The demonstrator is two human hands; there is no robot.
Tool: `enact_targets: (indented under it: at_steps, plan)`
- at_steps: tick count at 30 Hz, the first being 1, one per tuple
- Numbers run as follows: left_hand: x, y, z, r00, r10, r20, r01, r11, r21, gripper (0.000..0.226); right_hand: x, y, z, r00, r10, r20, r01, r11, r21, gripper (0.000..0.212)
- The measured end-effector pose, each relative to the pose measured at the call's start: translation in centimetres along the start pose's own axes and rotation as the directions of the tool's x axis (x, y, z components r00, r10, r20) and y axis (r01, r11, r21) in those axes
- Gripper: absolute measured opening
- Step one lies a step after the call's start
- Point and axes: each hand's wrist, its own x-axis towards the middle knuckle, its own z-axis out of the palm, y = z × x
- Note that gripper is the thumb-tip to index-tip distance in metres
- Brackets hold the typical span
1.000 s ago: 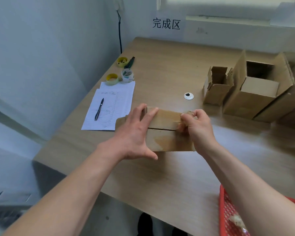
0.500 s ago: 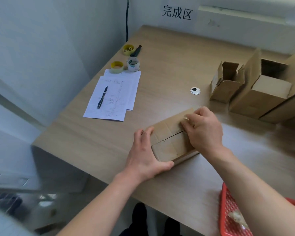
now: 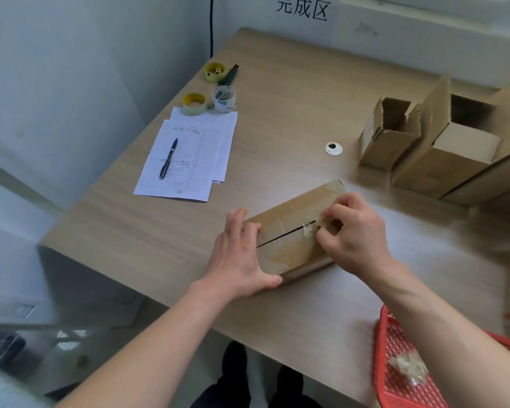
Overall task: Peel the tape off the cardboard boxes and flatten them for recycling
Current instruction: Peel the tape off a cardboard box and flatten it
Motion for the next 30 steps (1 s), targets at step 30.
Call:
enact_targets:
  at_steps: [30]
  plan:
    - [2.1, 2.7, 0.8, 0.992, 0.121, 0.026, -0.123, 0.989, 0.077, 0.09, 0.8, 3.6, -0.1, 0.972, 0.22, -0.078, -0.231, 0.953, -0.194, 0.052]
